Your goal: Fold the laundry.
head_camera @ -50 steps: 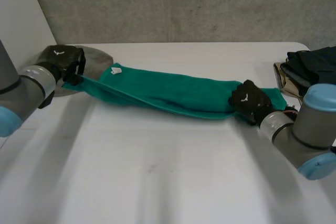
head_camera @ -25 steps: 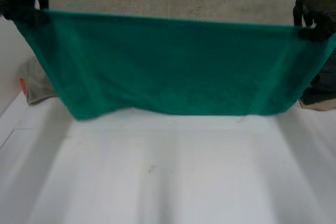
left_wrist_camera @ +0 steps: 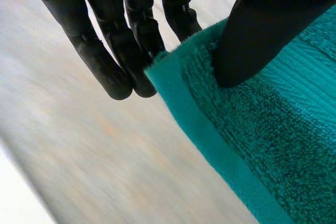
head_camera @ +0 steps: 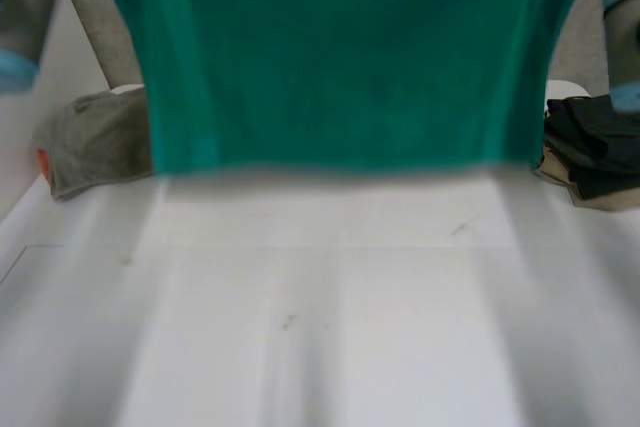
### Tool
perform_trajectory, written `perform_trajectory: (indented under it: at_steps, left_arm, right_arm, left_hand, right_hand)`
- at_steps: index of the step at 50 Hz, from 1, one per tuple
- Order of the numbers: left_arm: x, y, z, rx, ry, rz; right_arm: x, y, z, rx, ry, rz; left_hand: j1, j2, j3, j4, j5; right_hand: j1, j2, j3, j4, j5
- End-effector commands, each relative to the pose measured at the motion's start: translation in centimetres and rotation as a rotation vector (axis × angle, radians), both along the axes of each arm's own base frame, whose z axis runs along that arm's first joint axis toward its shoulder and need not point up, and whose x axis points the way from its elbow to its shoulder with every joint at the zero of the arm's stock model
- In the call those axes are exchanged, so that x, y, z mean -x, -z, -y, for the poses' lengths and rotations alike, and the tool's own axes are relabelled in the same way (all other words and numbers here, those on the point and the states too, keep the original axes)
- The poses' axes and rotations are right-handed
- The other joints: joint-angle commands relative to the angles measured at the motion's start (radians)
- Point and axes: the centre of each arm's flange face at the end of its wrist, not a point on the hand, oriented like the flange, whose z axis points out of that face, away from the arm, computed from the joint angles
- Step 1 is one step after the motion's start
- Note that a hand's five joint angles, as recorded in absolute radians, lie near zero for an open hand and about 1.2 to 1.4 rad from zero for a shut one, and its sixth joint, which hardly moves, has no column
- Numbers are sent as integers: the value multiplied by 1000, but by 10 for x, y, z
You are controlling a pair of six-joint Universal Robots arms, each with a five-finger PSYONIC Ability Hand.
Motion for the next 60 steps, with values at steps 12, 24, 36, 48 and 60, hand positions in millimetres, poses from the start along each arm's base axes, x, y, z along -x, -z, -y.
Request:
perform_trajectory:
  at_steps: [12, 24, 36, 48, 60]
  left_arm:
    - [-15, 59, 12, -106, 19, -109]
    - [-10, 181, -6, -477, -7, 81]
    - [-28, 240, -84, -903, -46, 526]
    - [-52, 231, -188, -1219, 95, 914]
    - [-32, 212, -141, -1029, -41, 815]
  right_arm:
    - [-4, 47, -6, -109, -126, 57]
    - [-9, 185, -17, -536, -100, -120]
    - [21, 227, -81, -961, 55, -408]
    - [65, 200, -183, -1324, 14, -823]
    - [40, 204, -136, -1103, 8, -698]
  left_hand:
    - [234, 198, 207, 198, 229]
    - [234, 198, 207, 198, 229]
    - [234, 198, 207, 198, 229]
    - [234, 198, 207, 198, 229]
    - [234, 198, 207, 198, 229]
  right_hand:
    - [262, 218, 205, 200, 223]
    - [262, 218, 205, 200, 223]
    - [262, 218, 205, 200, 223]
    - [262, 218, 205, 200, 223]
    - [262, 218, 205, 200, 223]
